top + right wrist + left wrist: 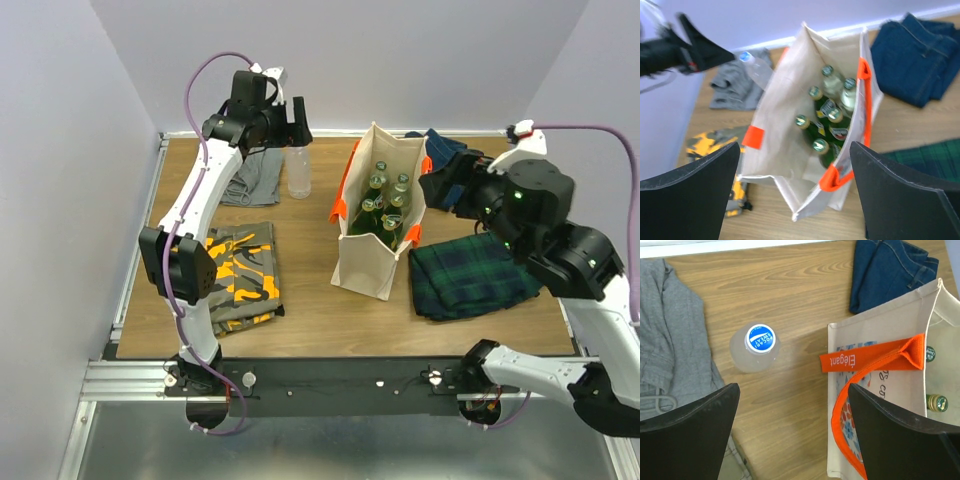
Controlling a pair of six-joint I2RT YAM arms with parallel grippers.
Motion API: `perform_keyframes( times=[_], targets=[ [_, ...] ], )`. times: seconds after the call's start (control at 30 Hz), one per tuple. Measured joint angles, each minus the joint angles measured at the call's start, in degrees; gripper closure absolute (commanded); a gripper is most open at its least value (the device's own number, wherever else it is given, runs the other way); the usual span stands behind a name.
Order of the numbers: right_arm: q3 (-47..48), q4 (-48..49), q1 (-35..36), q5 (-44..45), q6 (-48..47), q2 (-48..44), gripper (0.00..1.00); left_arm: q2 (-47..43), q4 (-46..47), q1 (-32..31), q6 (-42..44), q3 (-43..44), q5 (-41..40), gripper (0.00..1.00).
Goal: Take the beverage out of the canvas bag
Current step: Take out the drink from the canvas bag.
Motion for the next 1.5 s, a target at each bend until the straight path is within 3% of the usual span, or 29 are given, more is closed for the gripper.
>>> perform_keyframes(
  times=[0.23,0.5,0.7,1.07,1.23,1.5],
  targets=[
    [1.2,-8.0,0.0,5.6,2.2,5.6,0.0,-1.7,-3.6,0.0,2.0,-1.0,0.6,0.01],
    [12.2,-16.5,0.0,10.3,7.8,12.4,0.0,-18.5,5.4,0.5,1.4,-15.9,7.7,0.01],
    [10.3,-16.6,0.0,10.9,7.6,12.5,0.0,-20.3,6.9,1.9,-0.7,-12.8,14.5,0.01],
    [0.7,-15.6,0.0,15.1,6.1,9.3,0.02,-26.6,8.6,1.4,-2.3,-22.4,16.6,0.01],
    [-2.9,-15.1,0.0,12.8,6.6,9.5,0.07,-31.6,9.3,-3.3,-1.4,-25.5,14.6,0.01],
    [-12.6,-10.7,0.0,5.9,8.2,4.9,0.09,-34.2,9.0,-17.2,2.3,-27.7,2.4,0.01]
  ],
)
